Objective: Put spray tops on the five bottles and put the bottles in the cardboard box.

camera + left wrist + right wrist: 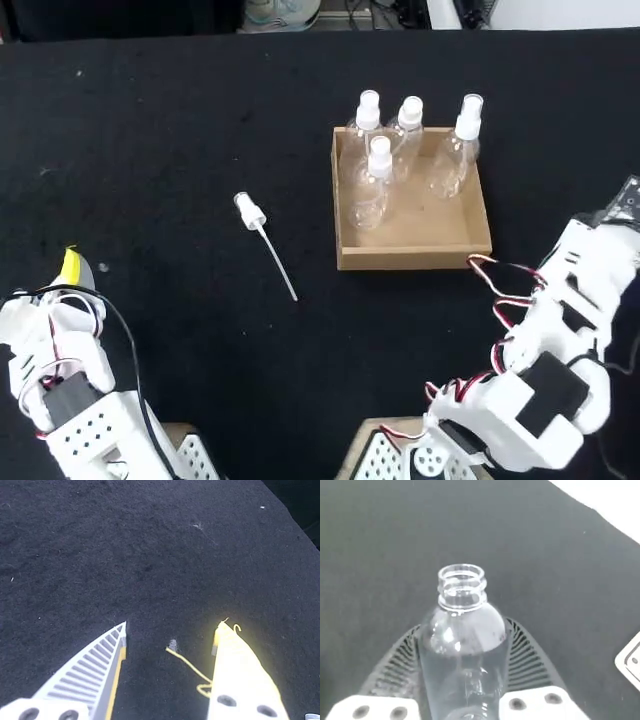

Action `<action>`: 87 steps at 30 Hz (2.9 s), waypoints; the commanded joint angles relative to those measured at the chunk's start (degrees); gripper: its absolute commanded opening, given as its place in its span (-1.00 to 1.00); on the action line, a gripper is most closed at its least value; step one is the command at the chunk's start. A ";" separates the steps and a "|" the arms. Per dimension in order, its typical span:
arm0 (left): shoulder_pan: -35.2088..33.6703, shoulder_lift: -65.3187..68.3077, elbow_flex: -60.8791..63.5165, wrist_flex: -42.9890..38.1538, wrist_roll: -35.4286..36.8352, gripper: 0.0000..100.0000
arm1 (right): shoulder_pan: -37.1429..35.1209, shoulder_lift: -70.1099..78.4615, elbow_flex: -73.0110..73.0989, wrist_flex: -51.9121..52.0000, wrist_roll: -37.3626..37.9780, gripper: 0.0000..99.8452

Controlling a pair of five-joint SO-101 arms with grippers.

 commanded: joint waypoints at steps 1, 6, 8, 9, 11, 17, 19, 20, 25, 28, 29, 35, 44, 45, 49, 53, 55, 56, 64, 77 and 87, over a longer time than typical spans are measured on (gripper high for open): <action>0.66 -0.44 -3.03 -0.88 0.35 -0.46 | -0.62 -3.38 0.31 -3.34 -0.53 -0.98; 0.66 -0.44 -3.12 -0.88 0.35 -0.46 | -0.26 -3.03 0.84 -3.69 -0.53 -0.98; 0.66 -0.44 -3.12 -0.88 0.35 -0.46 | -0.18 -3.12 1.89 -4.31 -0.53 -0.98; 0.66 -0.44 -3.12 -0.88 0.35 -0.46 | -0.18 -3.12 2.59 -5.89 -0.53 -0.98; 0.66 -0.44 -3.12 -0.88 0.35 -0.46 | -0.18 -3.03 5.05 -11.34 -0.62 -0.98; 0.66 -0.44 -3.03 -0.88 0.35 -0.46 | -0.70 -2.95 12.26 -28.66 -5.80 -0.98; 0.66 -0.44 -3.03 -0.88 0.35 -0.46 | -1.41 -2.95 12.18 -28.13 -6.15 -0.98; 0.66 -0.44 -3.03 -0.88 0.35 -0.46 | -1.49 -2.95 12.09 -27.78 -6.15 -0.98; 0.66 -0.44 -3.03 -0.88 0.35 -0.46 | -1.93 -2.86 11.03 -28.13 -6.15 -0.98; 0.66 -0.44 -3.03 -0.88 0.35 -0.46 | -2.73 -0.66 7.52 -28.13 -6.15 -0.98; 0.66 -0.44 -3.03 -0.88 0.35 -0.46 | -2.81 0.66 5.85 -28.13 -6.15 -0.98; 0.66 -0.44 -3.03 -0.88 0.35 -0.46 | -2.29 10.15 -4.70 -28.22 -6.15 -0.98; 0.66 -0.44 -3.03 -0.88 0.44 -0.46 | -1.49 19.56 -7.52 -39.47 -5.71 -0.98; 0.66 -0.44 -3.03 -0.88 0.44 -0.46 | -1.49 21.05 -7.43 -42.02 -5.71 -0.98; 0.66 -0.44 -3.03 -0.88 0.44 -0.46 | -1.41 27.12 -7.43 -51.52 -5.71 -0.98; 0.66 -0.44 -3.03 -0.88 0.44 -0.46 | -1.14 31.08 -7.60 -54.07 -5.63 -0.98; 0.66 -0.44 -3.03 -0.88 0.44 -0.46 | -1.14 31.69 -7.34 -54.07 -5.01 -0.96; 0.66 -0.44 -3.03 -0.88 0.44 -0.46 | -1.14 31.78 -7.16 -54.07 -4.22 -0.92; 0.66 -0.44 -3.03 -0.88 0.44 -0.46 | -1.58 31.43 -4.97 -54.59 -4.13 -0.73; 0.66 -0.44 -3.03 -0.88 0.44 -0.46 | -1.93 31.43 -4.88 -54.15 -4.04 -0.44; 0.66 -0.44 -3.03 -0.88 0.44 -0.46 | -2.20 22.29 0.92 -53.98 -4.13 -0.49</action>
